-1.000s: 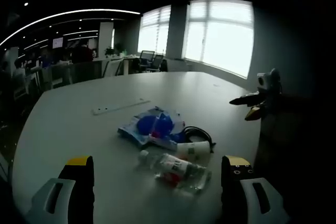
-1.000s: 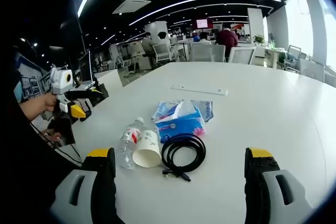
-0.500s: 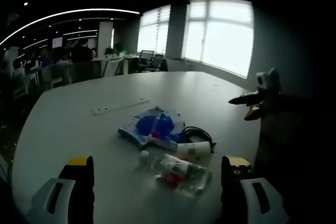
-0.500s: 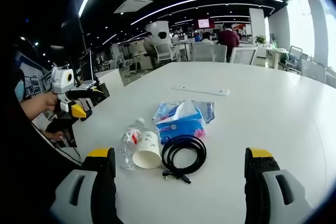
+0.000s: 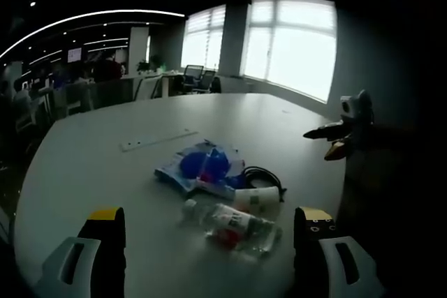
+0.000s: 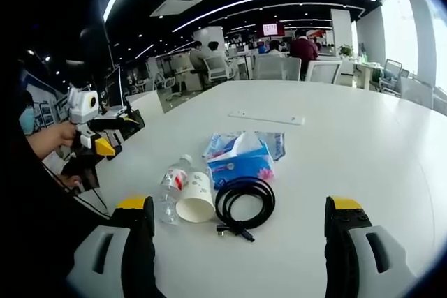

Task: Arrange the tabletop items into an orderly group along one side of the table until the central work area is clear of visible clutter.

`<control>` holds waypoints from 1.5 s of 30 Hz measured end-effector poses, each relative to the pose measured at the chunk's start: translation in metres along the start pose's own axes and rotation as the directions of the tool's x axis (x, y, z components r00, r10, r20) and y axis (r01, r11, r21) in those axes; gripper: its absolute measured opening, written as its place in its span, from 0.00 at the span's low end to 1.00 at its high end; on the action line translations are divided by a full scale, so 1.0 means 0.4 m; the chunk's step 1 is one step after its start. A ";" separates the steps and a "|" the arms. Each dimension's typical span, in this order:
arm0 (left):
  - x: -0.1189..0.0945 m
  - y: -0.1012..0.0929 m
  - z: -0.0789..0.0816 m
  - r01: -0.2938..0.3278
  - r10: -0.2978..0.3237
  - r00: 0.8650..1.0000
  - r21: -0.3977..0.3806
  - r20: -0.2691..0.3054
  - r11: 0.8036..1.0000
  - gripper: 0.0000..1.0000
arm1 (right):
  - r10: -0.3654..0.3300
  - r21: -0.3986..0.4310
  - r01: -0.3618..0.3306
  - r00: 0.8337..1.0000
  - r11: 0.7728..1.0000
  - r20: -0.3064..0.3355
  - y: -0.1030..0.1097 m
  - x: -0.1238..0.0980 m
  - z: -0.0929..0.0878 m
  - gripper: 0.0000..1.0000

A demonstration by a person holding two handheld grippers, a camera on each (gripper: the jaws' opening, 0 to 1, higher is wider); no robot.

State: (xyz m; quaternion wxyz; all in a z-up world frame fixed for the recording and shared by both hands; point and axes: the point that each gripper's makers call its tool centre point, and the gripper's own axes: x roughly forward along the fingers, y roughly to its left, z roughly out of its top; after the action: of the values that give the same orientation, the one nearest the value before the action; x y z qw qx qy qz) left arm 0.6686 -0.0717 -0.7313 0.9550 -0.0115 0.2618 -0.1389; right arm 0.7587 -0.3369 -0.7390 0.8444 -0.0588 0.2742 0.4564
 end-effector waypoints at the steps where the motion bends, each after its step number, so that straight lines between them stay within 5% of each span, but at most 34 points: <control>1: 0.002 -0.002 0.001 0.002 -0.002 1.000 0.001 0.001 1.000 0.99 | -0.002 0.001 0.002 1.000 1.000 -0.003 0.000 -0.001 -0.002 0.98; 12: 0.017 -0.016 0.009 0.027 -0.027 1.000 0.017 -0.004 0.999 0.99 | 0.002 -0.004 -0.002 1.000 1.000 -0.003 0.009 0.003 0.004 0.98; 24: -0.010 -0.009 0.009 0.013 -0.013 1.000 0.008 0.011 1.000 0.99 | 0.064 -0.031 -0.066 0.995 0.997 -0.080 0.055 0.049 0.009 0.87; 45: -0.066 -0.005 -0.024 -0.029 0.029 0.999 -0.028 0.023 0.999 0.99 | 0.159 -0.094 -0.170 0.980 0.981 -0.117 0.129 0.199 0.066 0.68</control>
State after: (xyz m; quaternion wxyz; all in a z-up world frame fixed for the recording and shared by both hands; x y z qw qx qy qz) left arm 0.6415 -0.0659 -0.7264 0.9597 -0.0224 0.2524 -0.1214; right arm 0.7627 -0.2393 -0.7500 0.7835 -0.1043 0.2996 0.5344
